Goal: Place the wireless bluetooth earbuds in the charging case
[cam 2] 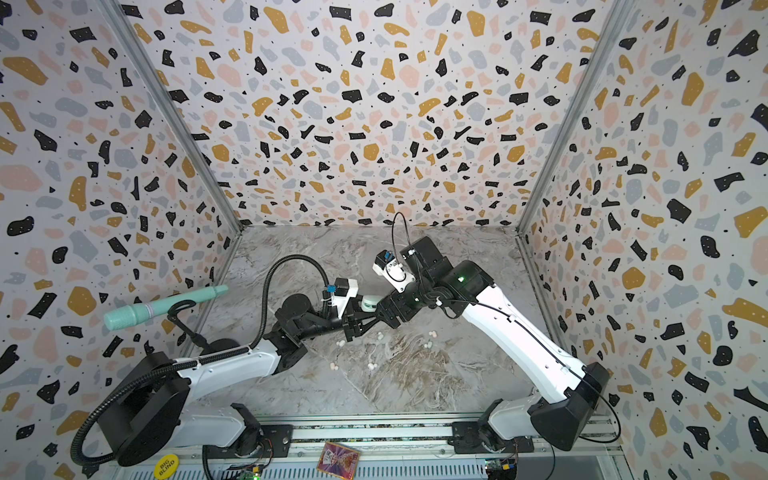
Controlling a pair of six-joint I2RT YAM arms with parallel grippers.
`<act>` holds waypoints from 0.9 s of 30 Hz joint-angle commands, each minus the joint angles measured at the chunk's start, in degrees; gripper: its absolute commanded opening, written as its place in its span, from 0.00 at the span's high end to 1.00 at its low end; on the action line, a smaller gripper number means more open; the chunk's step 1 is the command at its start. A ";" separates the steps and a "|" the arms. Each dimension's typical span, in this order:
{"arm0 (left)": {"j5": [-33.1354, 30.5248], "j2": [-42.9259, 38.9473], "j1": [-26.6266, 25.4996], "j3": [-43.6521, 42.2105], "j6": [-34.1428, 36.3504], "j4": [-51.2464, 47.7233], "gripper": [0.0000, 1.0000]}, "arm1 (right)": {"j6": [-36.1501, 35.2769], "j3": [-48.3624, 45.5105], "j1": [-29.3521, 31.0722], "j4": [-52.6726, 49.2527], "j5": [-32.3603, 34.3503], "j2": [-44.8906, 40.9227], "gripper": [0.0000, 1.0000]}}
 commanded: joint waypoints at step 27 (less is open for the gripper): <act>0.21 -3.01 -1.50 -3.85 -2.57 6.33 0.82 | 3.92 6.08 -3.14 3.68 -1.48 5.33 0.08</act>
